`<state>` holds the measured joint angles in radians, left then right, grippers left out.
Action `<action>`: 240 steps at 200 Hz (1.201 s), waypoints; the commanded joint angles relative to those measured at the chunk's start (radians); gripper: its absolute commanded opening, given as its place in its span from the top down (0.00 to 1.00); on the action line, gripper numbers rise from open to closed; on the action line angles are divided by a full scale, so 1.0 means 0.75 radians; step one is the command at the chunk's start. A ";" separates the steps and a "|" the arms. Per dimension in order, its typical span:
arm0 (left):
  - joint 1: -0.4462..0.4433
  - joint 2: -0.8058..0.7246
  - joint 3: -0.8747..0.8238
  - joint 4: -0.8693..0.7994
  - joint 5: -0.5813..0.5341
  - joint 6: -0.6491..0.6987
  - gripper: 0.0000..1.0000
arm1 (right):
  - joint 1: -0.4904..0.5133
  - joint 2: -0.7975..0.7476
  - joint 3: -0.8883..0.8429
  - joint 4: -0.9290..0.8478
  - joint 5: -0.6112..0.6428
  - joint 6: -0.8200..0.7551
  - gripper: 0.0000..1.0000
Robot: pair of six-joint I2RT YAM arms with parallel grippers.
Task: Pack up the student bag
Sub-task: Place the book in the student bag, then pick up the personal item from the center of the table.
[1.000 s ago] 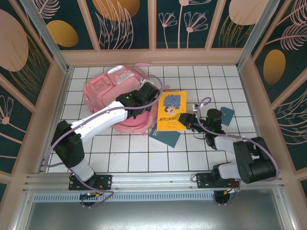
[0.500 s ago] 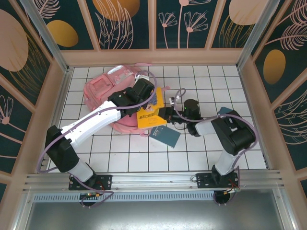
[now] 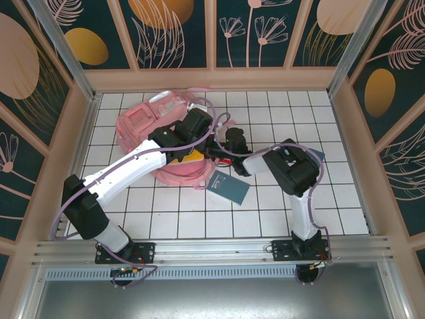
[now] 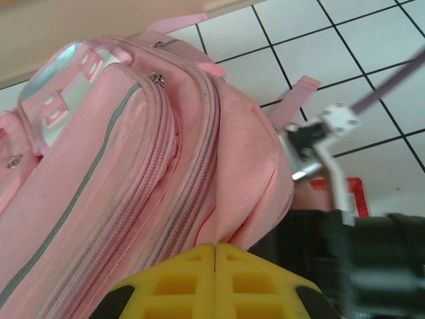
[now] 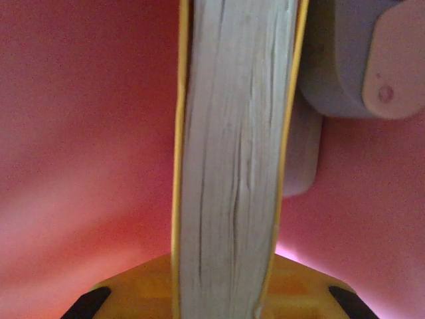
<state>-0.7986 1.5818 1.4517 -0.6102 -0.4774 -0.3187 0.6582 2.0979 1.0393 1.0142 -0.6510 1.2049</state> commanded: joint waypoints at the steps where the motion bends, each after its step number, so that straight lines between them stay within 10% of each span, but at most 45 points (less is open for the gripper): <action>1: -0.014 -0.067 0.036 0.093 0.069 -0.023 1.00 | 0.042 0.068 0.177 0.140 0.116 0.061 1.00; 27: -0.014 -0.068 0.040 0.090 0.081 -0.028 1.00 | 0.071 0.149 0.348 -0.015 0.185 0.035 1.00; 78: -0.014 -0.095 0.002 0.096 0.020 -0.011 1.00 | 0.080 0.181 0.485 -0.282 0.174 -0.081 0.45; 148: -0.015 -0.109 -0.017 0.093 -0.067 -0.001 1.00 | 0.074 -0.147 0.087 -0.356 0.263 -0.251 0.21; 240: -0.015 -0.121 -0.080 0.112 -0.047 -0.025 1.00 | 0.005 -0.624 -0.460 -0.391 0.326 -0.347 0.13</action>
<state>-0.7998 1.5303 1.3945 -0.5781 -0.5053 -0.3195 0.6910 1.7229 0.7933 0.7330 -0.4313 0.9886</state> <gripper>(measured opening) 0.066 0.874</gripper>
